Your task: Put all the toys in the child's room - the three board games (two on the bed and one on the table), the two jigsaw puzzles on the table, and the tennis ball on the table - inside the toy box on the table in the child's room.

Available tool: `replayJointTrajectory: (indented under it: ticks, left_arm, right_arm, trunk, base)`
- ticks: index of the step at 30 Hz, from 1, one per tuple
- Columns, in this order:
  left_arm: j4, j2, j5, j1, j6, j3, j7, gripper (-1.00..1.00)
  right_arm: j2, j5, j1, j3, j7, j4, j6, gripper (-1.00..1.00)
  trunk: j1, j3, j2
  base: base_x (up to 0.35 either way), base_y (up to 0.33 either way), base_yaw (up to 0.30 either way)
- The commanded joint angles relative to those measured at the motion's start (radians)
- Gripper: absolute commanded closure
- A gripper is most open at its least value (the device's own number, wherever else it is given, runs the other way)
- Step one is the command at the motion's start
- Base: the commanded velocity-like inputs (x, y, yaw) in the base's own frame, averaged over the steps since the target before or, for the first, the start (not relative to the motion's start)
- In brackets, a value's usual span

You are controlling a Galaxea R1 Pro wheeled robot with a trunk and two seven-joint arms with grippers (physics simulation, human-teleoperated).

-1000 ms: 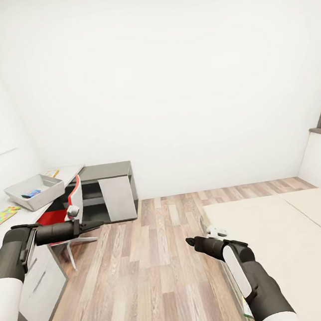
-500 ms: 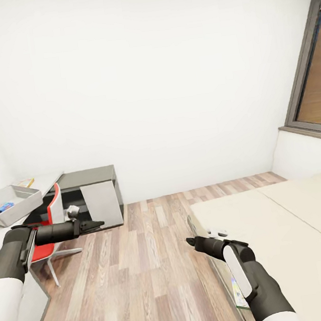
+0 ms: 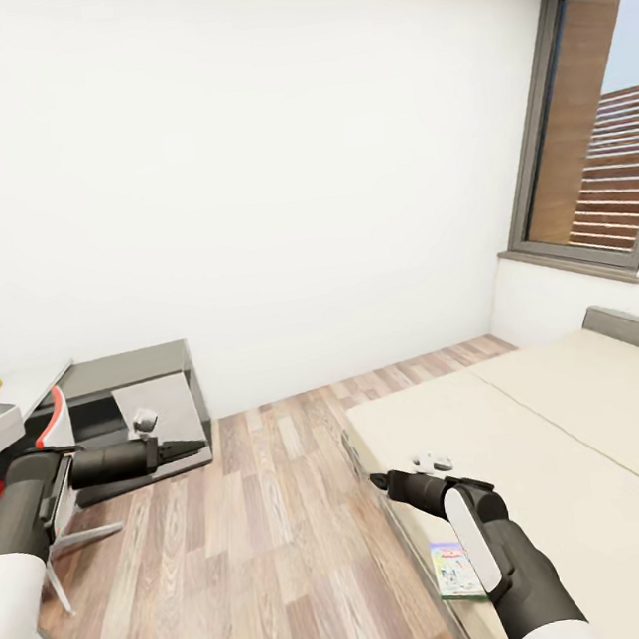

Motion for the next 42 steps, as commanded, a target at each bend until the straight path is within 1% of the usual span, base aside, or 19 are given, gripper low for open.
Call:
replayJointTrajectory:
  ticks: [1, 12, 36, 42]
  left_arm:
    - [-0.001, 0.000, -0.010, 0.000, 0.010, 0.003, -0.009, -1.00]
    - [-0.001, 0.002, -0.011, 0.000, 0.010, 0.002, -0.009, -1.00]
    - [-0.001, 0.002, -0.010, 0.000, 0.009, 0.002, -0.009, -1.00]
    - [-0.001, 0.005, -0.010, 0.000, 0.010, 0.002, -0.009, -1.00]
  right_arm:
    - [0.001, 0.000, -0.001, -0.003, 0.003, 0.000, 0.005, -1.00]
    - [0.001, 0.000, -0.001, -0.004, 0.003, 0.000, 0.005, -1.00]
    - [0.000, -0.002, -0.001, -0.006, 0.003, -0.001, 0.005, -1.00]
    - [0.000, -0.002, -0.001, -0.006, 0.003, -0.001, 0.005, -1.00]
  trunk:
    - [0.001, -0.001, -0.001]
    - [0.001, -0.001, -0.001]
    - [0.001, -0.001, -0.001]
    - [0.001, -0.001, -0.001]
  base:
    - [0.000, 0.109, -0.281]
    - [0.000, 0.082, -0.281]
    - [0.000, 0.003, -0.281]
    - [0.000, 0.066, -0.281]
